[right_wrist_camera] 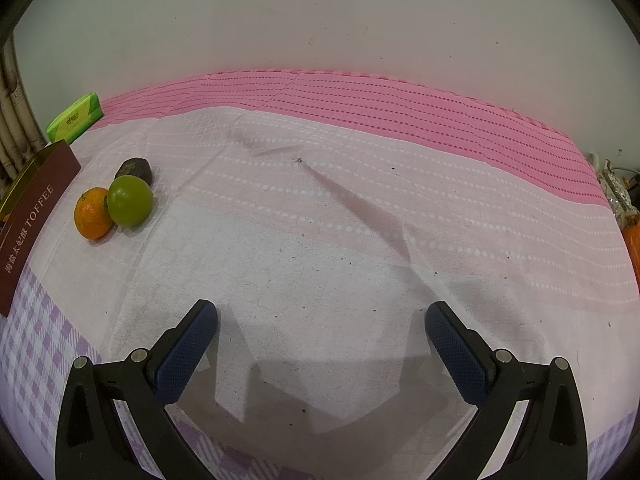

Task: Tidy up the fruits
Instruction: 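Open the left gripper to release the orange and withdraw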

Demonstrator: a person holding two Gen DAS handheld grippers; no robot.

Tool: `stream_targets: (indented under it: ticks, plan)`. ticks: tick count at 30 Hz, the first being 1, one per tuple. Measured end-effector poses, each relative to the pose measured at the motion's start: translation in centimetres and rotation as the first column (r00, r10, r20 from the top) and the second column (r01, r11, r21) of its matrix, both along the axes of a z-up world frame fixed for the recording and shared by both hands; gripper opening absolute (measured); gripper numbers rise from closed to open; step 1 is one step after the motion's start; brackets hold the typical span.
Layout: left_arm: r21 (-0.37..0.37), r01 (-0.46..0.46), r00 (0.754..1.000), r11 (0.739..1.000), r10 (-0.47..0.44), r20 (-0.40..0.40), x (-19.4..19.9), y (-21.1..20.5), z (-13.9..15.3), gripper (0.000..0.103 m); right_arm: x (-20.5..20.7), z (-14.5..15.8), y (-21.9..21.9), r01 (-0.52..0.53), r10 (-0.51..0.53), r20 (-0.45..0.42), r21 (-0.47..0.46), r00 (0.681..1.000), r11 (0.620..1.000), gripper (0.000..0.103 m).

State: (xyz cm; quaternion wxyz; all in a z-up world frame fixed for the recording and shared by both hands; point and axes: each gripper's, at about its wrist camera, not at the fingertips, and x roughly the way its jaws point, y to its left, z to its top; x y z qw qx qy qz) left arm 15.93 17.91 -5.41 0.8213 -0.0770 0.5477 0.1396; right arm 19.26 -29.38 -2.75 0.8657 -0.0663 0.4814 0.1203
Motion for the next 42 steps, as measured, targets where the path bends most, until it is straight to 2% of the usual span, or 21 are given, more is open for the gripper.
stream_targets:
  ticks: [13,19,24,36,42]
  plan:
    - [-0.003,0.004,1.000,1.000,-0.004,0.012,-0.1,-0.2,0.0,0.037,0.0,0.0,0.0,0.000,0.000,0.000,0.000,1.000,1.000,0.103]
    - [-0.007,0.018,0.999,1.000,-0.018,0.034,-0.5,-0.7,1.0,0.056,0.0,0.0,0.0,0.001,-0.001,0.000,0.000,1.000,1.000,0.103]
    - [-0.003,0.052,0.996,0.999,-0.052,0.069,-1.8,-1.3,2.4,0.077,0.0,0.0,0.0,0.001,-0.001,0.000,0.000,1.000,1.000,0.103]
    - [0.016,0.082,0.988,0.996,-0.083,0.128,-4.6,-1.8,5.6,0.100,0.1,0.0,0.0,0.000,0.000,0.000,0.000,1.000,1.000,0.103]
    - [0.001,0.083,0.985,0.997,-0.083,0.151,-6.1,-1.2,6.4,0.102,0.1,0.0,0.0,0.000,0.000,0.000,0.000,1.000,1.000,0.103]
